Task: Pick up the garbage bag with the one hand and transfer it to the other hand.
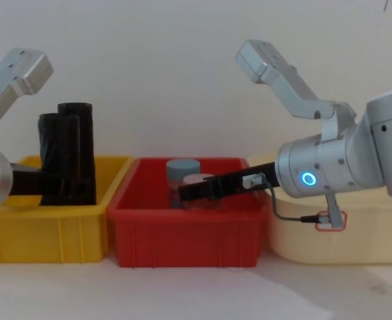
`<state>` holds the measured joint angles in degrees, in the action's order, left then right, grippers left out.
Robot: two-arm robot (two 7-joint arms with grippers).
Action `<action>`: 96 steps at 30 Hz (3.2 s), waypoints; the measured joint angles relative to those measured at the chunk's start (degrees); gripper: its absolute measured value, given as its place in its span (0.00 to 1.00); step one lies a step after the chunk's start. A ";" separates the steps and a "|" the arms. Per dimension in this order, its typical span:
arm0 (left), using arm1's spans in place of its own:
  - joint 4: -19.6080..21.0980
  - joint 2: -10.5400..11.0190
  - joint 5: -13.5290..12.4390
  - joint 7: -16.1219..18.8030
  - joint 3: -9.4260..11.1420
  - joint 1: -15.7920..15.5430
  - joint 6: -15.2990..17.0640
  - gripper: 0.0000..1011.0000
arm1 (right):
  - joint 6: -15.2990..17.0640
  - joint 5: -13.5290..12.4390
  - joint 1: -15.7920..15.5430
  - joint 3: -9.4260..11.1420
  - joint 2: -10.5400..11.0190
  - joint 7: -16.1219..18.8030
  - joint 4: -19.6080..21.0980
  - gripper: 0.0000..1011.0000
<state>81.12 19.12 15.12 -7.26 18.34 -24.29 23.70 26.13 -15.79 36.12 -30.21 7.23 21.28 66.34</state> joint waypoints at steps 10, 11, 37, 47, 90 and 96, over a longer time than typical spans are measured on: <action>0.00 0.00 0.00 0.00 0.00 0.00 0.00 0.46 | -1.56 0.54 -2.00 1.09 1.55 -0.61 5.34 0.66; 0.00 0.00 0.00 0.00 0.00 0.00 0.00 0.46 | -1.66 0.58 -2.21 1.22 1.72 -0.72 5.87 0.66; 0.00 0.00 0.00 0.00 0.00 0.00 0.00 0.46 | -5.05 4.06 -8.96 10.51 6.11 -11.11 24.45 0.66; 0.00 0.00 0.00 0.00 0.00 0.00 0.00 0.46 | -4.86 6.24 -10.55 14.32 6.81 -16.19 26.74 0.66; 0.00 0.00 0.00 0.00 0.00 0.00 -0.01 0.46 | -1.17 6.93 -11.80 20.83 5.05 -20.49 16.99 0.99; 0.00 0.00 0.00 0.00 0.00 0.00 -0.01 0.46 | -1.10 6.80 -11.83 20.92 4.94 -20.33 16.72 0.99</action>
<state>81.12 19.11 15.12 -7.26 18.34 -24.29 23.69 25.03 -8.99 24.30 -9.30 12.16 0.95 83.07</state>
